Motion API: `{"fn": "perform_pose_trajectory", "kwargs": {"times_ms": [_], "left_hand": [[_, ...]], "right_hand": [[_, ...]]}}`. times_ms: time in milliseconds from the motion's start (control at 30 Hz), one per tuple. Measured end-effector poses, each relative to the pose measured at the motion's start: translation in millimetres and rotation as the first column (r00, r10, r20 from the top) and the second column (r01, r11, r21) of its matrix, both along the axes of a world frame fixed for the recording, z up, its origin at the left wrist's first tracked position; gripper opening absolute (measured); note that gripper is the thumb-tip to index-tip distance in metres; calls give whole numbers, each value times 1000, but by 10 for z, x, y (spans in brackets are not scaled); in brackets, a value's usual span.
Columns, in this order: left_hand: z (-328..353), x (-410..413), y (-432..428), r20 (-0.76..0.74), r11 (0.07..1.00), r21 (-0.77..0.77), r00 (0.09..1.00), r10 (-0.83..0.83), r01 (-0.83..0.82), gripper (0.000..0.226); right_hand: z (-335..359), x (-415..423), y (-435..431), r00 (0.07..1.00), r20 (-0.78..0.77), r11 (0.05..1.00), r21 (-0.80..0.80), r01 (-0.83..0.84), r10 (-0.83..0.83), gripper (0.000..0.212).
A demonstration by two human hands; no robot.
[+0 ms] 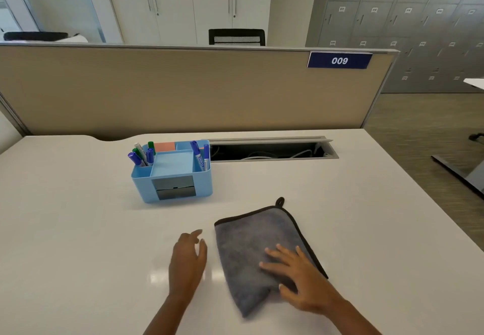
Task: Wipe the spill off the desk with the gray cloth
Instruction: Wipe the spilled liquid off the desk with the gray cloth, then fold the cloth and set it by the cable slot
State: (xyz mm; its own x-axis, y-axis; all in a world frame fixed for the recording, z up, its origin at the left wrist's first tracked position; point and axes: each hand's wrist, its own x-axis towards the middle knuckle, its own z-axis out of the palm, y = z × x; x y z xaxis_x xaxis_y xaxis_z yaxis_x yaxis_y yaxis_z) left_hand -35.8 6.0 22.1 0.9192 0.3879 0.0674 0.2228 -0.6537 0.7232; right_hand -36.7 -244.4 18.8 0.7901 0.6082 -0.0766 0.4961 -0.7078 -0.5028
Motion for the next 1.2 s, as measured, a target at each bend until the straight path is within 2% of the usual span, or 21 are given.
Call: {"fn": "perform_pose_trajectory", "kwargs": {"times_ms": [67, 133, 267, 367, 433, 533, 633, 733, 833, 933, 1033, 1133, 1200], "left_hand": [[24, 38, -142, -124, 999, -38, 992, 3, -8, 40], [42, 51, -262, -254, 997, -74, 967, -23, 5, 49], [77, 25, -418, -405, 994, -110, 913, -50, 6, 43], [81, -12, -465, -425, 988, -151, 904, -52, -15, 30], [98, -24, -486, -395, 982, -187, 918, -47, -30, 18], [123, -27, -543, -305, 973, -228, 951, -42, -30, 20], [147, -57, -661, -247, 960, -280, 964, -95, 23, 30], [147, -106, -739, -238, 954, -277, 954, -183, 114, 45], [220, -99, -733, -153, 946, -285, 967, -204, 155, 42], [405, 7, -764, 3, 932, -297, 976, -217, 208, 39], [595, 208, -853, 101, 914, -307, 964, -247, 266, 39], [655, 514, -960, 96, 913, -293, 959, -267, 284, 39], [619, 743, -1038, 30, 913, -294, 958, -286, 282, 40]], "right_hand": [[41, 30, -35, 961, 21, 949, 165, 270, -277, 48], [73, 88, -27, 873, 36, 856, 223, 467, -486, 57], [94, 200, 16, 772, -3, 772, -15, 635, -636, 53], [104, 287, 26, 670, -82, 675, -106, 730, -738, 49], [82, 350, 14, 633, -118, 644, -139, 752, -765, 40], [50, 441, -13, 609, -205, 636, -107, 764, -766, 22], [52, 468, -32, 615, -270, 653, -79, 753, -741, 35], [57, 439, -32, 633, -285, 668, -35, 744, -720, 31], [102, 416, -78, 640, -353, 666, 60, 743, -683, 26], [215, 460, -148, 591, -485, 587, 180, 789, -645, 9], [352, 568, -256, 537, -581, 462, 289, 838, -611, 12], [467, 780, -429, 560, -535, 429, 359, 829, -633, 19], [521, 931, -538, 575, -490, 437, 375, 817, -655, 27]]}}
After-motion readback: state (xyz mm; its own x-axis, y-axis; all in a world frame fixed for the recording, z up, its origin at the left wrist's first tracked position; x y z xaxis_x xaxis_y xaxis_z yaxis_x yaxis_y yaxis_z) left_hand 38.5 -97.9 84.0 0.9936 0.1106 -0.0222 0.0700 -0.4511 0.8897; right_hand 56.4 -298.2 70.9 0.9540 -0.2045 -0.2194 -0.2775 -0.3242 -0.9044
